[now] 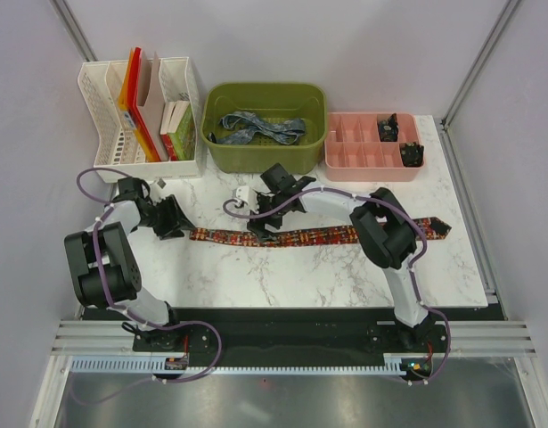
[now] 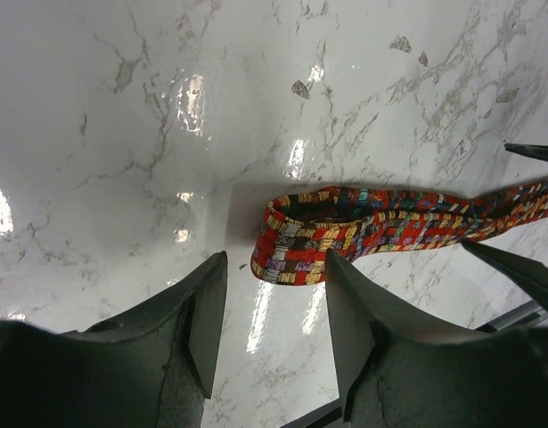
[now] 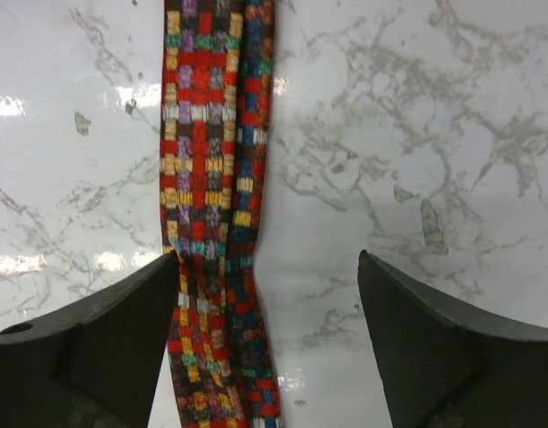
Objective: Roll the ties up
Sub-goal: Roll the tie at the center of the board.
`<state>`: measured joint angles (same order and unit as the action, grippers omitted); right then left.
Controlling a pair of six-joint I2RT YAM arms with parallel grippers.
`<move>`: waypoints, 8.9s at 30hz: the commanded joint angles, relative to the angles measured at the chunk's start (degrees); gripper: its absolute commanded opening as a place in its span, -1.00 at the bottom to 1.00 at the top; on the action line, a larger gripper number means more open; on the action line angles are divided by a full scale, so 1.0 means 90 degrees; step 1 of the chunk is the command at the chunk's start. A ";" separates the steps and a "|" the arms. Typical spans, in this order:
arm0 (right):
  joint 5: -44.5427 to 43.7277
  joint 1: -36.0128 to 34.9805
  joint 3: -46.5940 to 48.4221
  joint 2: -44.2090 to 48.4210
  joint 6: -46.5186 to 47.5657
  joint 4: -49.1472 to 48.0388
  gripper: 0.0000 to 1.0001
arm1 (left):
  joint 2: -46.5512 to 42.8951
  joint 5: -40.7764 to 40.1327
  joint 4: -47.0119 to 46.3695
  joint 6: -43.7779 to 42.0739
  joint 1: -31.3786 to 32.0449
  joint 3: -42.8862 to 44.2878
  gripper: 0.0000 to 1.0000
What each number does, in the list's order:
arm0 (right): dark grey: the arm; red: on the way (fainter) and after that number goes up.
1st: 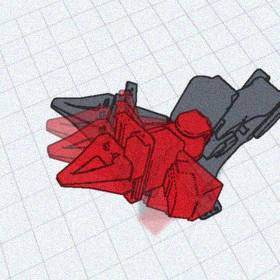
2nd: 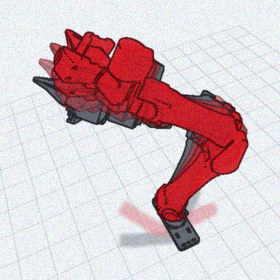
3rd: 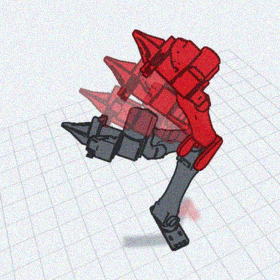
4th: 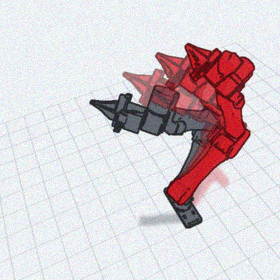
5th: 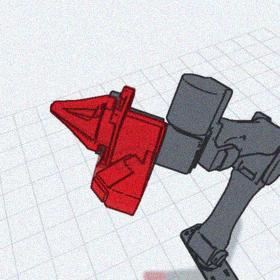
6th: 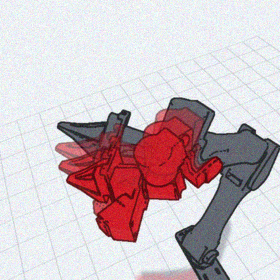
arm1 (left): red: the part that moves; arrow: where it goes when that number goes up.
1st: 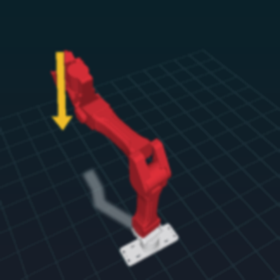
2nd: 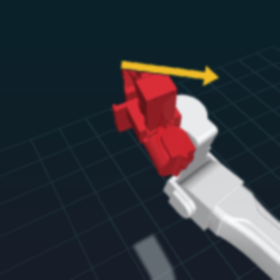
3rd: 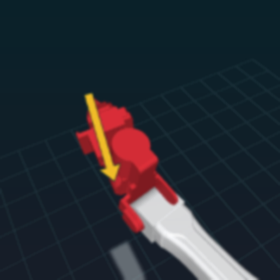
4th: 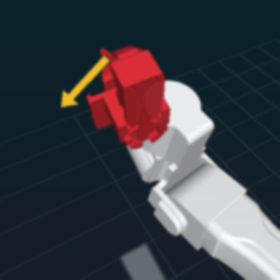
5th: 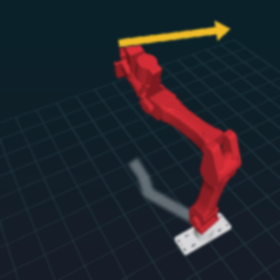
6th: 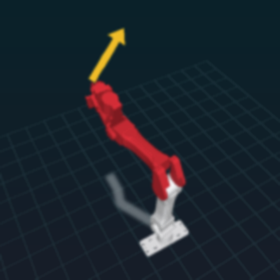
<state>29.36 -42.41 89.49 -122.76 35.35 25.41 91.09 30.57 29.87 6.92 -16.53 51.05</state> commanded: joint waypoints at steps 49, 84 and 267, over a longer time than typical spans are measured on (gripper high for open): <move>0.0038 -0.0991 0.1043 -0.0969 -0.0480 -0.1026 -0.29 | -0.0521 0.0432 -0.0096 0.0500 -0.0019 0.0061 -0.96; 0.1766 0.0797 -0.2355 0.0662 -1.0109 -0.6055 -0.03 | -0.0639 -0.1834 -0.0407 0.1935 0.3194 0.0305 -0.93; 0.1249 0.0777 -0.1214 -0.0813 -0.8079 -0.3859 -0.99 | 0.0221 0.0363 -0.0096 -0.7888 0.3362 0.0744 0.22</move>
<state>43.22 -35.40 76.58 -129.10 -42.09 -12.40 96.53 31.40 27.49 -64.95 16.64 56.23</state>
